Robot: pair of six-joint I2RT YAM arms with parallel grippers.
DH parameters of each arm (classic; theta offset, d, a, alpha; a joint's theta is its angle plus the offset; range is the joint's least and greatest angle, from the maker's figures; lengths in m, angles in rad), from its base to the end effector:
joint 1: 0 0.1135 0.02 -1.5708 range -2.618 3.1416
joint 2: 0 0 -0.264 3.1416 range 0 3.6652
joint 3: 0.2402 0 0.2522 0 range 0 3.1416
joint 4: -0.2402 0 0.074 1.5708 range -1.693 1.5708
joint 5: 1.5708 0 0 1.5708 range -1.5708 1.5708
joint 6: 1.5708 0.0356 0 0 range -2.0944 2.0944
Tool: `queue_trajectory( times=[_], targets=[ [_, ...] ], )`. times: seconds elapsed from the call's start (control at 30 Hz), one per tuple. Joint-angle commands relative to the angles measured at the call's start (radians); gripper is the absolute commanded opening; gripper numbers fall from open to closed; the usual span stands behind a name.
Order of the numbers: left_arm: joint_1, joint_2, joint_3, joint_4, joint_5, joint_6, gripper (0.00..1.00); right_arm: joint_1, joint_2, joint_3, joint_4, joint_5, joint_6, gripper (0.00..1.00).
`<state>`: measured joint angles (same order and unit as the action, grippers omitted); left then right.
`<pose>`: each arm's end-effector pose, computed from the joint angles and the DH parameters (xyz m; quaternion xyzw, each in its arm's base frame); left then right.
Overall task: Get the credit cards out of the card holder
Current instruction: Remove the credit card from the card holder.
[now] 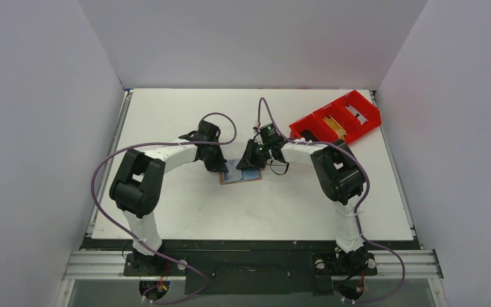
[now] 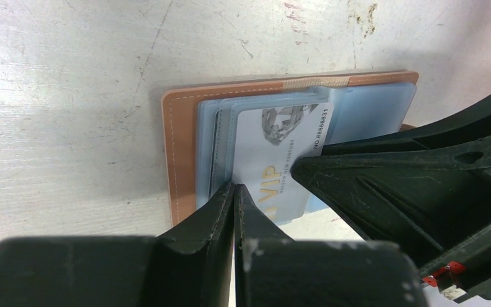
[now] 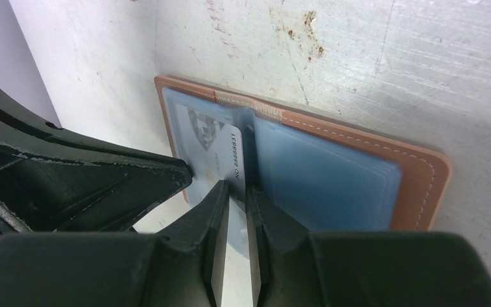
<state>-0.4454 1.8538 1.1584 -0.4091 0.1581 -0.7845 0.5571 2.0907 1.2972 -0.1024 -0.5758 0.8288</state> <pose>0.3309 -0.1642 0.1586 -0.1457 0.9591 -0.1956 0.1438 0.3553 0.2441 0.1290 0.0294 0.9092 0.4089 0.0731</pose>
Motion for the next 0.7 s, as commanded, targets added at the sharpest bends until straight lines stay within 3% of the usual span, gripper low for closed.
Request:
queue_trajectory(
  times=[0.0,0.3,0.67],
  targets=[
    [0.002,0.03,-0.024,-0.015,-0.037,-0.004,0.0,-0.006,-0.031,-0.041,0.057,0.01,0.015,0.15],
    [0.003,0.032,-0.025,-0.021,-0.043,-0.013,0.0,-0.038,-0.048,-0.13,0.24,-0.049,0.12,0.17],
    [0.004,0.032,-0.03,-0.02,-0.045,-0.021,0.0,-0.051,-0.063,-0.187,0.336,-0.068,0.18,0.19]
  ],
)
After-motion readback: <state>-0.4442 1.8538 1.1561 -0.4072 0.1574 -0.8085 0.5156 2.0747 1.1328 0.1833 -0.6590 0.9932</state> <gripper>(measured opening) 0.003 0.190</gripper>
